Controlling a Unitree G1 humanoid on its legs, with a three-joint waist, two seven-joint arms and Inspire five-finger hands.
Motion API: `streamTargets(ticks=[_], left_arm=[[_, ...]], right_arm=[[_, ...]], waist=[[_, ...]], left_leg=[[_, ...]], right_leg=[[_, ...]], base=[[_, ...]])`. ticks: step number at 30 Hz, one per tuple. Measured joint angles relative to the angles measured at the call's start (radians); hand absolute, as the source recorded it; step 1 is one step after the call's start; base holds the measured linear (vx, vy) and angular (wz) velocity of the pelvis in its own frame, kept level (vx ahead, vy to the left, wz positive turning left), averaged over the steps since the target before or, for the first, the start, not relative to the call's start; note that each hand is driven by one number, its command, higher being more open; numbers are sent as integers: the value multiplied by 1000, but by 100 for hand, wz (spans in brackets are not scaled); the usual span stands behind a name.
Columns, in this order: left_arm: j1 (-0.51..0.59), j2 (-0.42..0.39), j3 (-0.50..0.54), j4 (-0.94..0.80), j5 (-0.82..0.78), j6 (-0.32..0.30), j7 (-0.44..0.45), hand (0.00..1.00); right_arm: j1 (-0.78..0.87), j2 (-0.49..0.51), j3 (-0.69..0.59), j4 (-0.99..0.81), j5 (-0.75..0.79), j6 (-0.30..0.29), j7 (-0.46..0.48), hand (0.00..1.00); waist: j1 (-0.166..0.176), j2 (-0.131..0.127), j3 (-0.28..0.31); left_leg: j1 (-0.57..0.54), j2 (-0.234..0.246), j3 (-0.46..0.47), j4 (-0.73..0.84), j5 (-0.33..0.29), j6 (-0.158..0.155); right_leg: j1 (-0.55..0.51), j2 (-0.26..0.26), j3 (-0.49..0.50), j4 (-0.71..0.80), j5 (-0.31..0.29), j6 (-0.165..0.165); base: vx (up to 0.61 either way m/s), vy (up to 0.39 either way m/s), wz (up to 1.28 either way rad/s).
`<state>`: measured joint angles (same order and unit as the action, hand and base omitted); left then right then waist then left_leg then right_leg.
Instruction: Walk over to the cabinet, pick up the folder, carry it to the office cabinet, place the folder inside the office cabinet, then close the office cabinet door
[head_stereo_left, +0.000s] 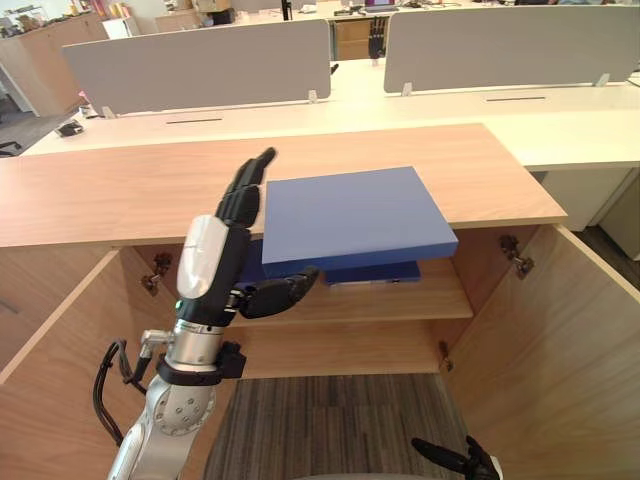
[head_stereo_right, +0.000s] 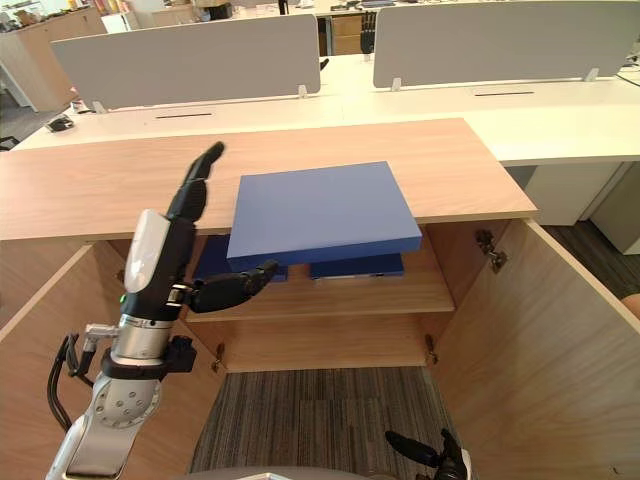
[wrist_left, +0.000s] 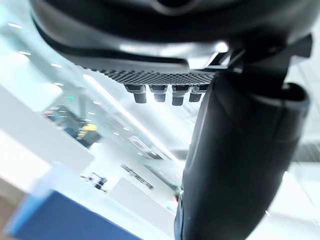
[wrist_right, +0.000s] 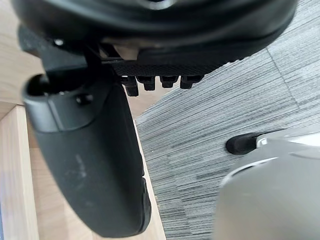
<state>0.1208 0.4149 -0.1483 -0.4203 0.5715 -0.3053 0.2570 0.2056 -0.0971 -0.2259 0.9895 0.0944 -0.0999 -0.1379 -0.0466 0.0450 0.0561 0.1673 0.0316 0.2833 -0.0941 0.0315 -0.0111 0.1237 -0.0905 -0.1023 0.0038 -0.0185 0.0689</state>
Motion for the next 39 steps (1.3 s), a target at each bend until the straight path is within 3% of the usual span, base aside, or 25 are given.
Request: streamTargets(ticks=[3, 7, 8, 11, 18, 21, 27, 32, 35, 38, 39], left_arm=[[-101, 39, -59, 149, 86, 20, 5, 100], [-109, 42, -60, 249, 159, 83, -7, 100], [-109, 42, -60, 268, 171, 98, -11, 0], [-109, 42, -58, 291, 216, 127, -19, 0], [-152, 33, -17, 257, 248, 118, -11, 0], [-152, -8, 26, 217, 184, 118, -8, 0], [-20, -97, 25, 56, 36, 74, -74, 0], [102, -185, 14, -80, -210, 35, -132, 0], [150, -211, 26, -133, -392, 24, -152, 0], [211, -223, 52, -165, -569, 24, -211, 0], [238, -224, 68, -166, -694, 28, -261, 0]], right_arm=[[-5, -6, 25, -1, 1, -1, 7, 100], [-6, -6, 36, -5, 1, -1, 10, 100], [-4, -6, 35, -5, 1, -1, 9, 100], [-5, -4, 36, -7, 1, -1, 10, 100], [-6, 4, 34, -24, 1, 0, 16, 100], [-6, 6, 34, -27, 4, 0, 17, 100], [7, 39, 21, -156, 43, 3, 10, 100], [56, 94, 20, -564, 114, -5, 11, 100], [80, 108, 27, -772, 161, -39, 29, 100], [93, 116, 37, -971, 205, -55, 54, 100], [93, 116, 37, -1070, 245, -68, 75, 100]], waist=[[-18, -1, -1], [-38, -5, 2], [-38, -8, 4], [-34, -14, 6], [-27, -19, 2], [-25, -26, 3], [-25, -25, -6], [-24, -29, -4], [-22, -38, 3], [-22, -39, 6], [-21, -45, 12]], left_leg=[[5, -3, 8, 0, 0, 1], [4, -2, 9, 1, -2, 1], [4, -2, 9, 4, -4, 1], [3, -3, 9, 5, -6, 1], [3, -4, 13, 1, -8, 1], [2, -6, 13, 0, -8, 2], [-13, -8, 34, 5, -16, 0], [-17, -8, 53, 5, -23, 6], [-16, -9, 59, 5, -28, 8], [-16, -8, 61, 6, -30, 8], [-16, -8, 61, 6, -31, 8]], right_leg=[[-2, 3, 10, -2, 2, -3], [-9, 5, 21, -7, 4, -4], [-9, 5, 21, -9, 4, -4], [-9, 4, 21, -12, 5, -4], [-5, 3, 24, -28, 15, -3], [-5, 2, 24, -34, 15, -2], [-26, 1, 49, -37, 24, 5], [-39, 2, 70, -36, 26, 7], [-39, 2, 75, -36, 27, 8], [-39, 2, 77, -36, 27, 8], [-39, 2, 77, -36, 27, 8]], base=[[5, -3, -12], [14, -12, -10], [0, 0, 0], [0, 0, 0], [-9, -5, -1], [-23, -13, 0], [5, -8, -11], [11, -18, -11], [-4, -20, -7], [-5, -20, -2], [-16, -34, 0]])
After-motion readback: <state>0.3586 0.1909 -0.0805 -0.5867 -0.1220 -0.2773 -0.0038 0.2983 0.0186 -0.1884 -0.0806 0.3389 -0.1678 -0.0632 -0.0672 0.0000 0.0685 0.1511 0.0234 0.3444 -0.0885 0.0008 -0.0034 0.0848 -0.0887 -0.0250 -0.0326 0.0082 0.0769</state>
